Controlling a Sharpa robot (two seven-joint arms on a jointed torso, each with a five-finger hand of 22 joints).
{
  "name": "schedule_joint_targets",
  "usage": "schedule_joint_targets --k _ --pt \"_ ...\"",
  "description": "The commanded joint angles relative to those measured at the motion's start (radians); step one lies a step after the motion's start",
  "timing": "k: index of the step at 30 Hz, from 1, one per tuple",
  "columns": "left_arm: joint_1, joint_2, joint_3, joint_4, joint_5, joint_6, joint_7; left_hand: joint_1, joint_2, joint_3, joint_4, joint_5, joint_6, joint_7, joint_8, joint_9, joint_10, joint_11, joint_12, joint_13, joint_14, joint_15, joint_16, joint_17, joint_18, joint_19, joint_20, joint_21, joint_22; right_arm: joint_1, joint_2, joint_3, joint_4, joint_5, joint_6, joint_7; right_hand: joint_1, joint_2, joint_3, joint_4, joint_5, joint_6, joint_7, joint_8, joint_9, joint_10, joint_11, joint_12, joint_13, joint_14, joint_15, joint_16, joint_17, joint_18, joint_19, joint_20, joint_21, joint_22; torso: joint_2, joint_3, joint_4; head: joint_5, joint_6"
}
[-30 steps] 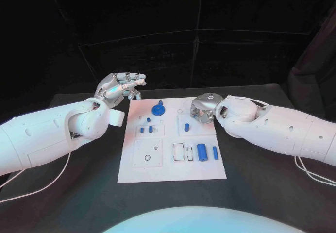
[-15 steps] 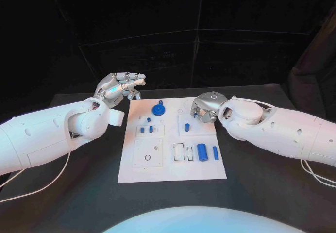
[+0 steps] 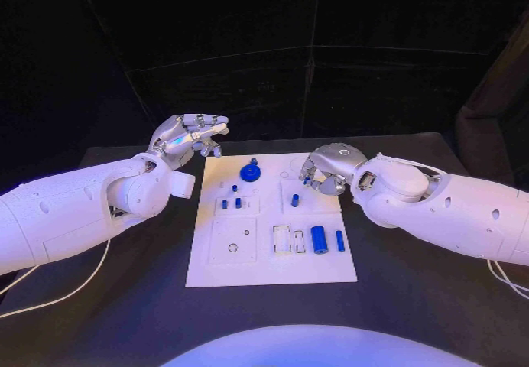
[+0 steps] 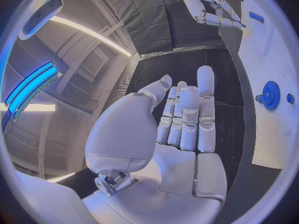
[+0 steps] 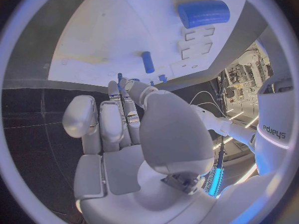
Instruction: Assemble the parts on the task board
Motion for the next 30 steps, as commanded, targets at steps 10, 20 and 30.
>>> schedule_joint_targets --k 10,20,30 --pt "0.002 0.005 0.001 -0.001 0.004 0.008 0.006 0.009 0.004 -0.008 -0.002 0.001 -0.003 0.001 0.006 -0.002 -0.009 0.002 0.004 0.002 -0.008 -0.001 -0.007 -0.003 0.013 -0.006 0.000 -0.008 -0.002 0.003 0.035 0.004 0.117 0.057 -0.032 0.022 -0.004 -0.004 0.004 -0.003 0.000 -0.003 0.004 -0.005 -0.001 0.004 -0.002 -0.007 0.002 0.038 -0.001 0.000 0.000 -0.015 0.004 0.004 0.003 0.002 0.000 -0.0021 0.0026 0.041 -0.012" --pt "0.003 0.012 0.001 -0.001 0.004 0.007 0.006 0.009 0.004 -0.009 -0.003 0.001 -0.003 0.001 0.006 -0.002 -0.009 0.002 0.005 0.001 -0.008 -0.001 -0.007 -0.003 0.013 -0.006 0.000 -0.008 -0.002 -0.021 0.138 0.000 0.078 0.028 0.029 0.058 -0.005 -0.003 0.007 -0.004 -0.001 -0.005 0.006 -0.008 -0.002 0.003 0.000 -0.011 0.001 0.038 0.000 0.002 0.001 -0.016 0.005 0.005 0.007 0.008 0.000 -0.0026 0.0011 0.078 -0.029" --pt "0.004 0.022 0.001 -0.002 0.004 0.006 0.007 0.011 0.004 -0.012 -0.003 0.001 -0.008 0.003 0.005 -0.003 -0.014 0.004 0.006 0.001 -0.009 0.000 -0.006 -0.004 0.013 -0.005 0.000 -0.010 -0.004 -0.077 0.205 -0.003 0.034 0.027 0.066 0.076 -0.007 -0.003 0.007 -0.005 0.000 -0.007 0.008 -0.011 -0.003 0.001 0.001 -0.014 0.001 0.039 0.001 0.004 0.001 -0.016 0.005 0.006 0.009 0.011 0.000 -0.0009 0.0005 0.111 -0.044"
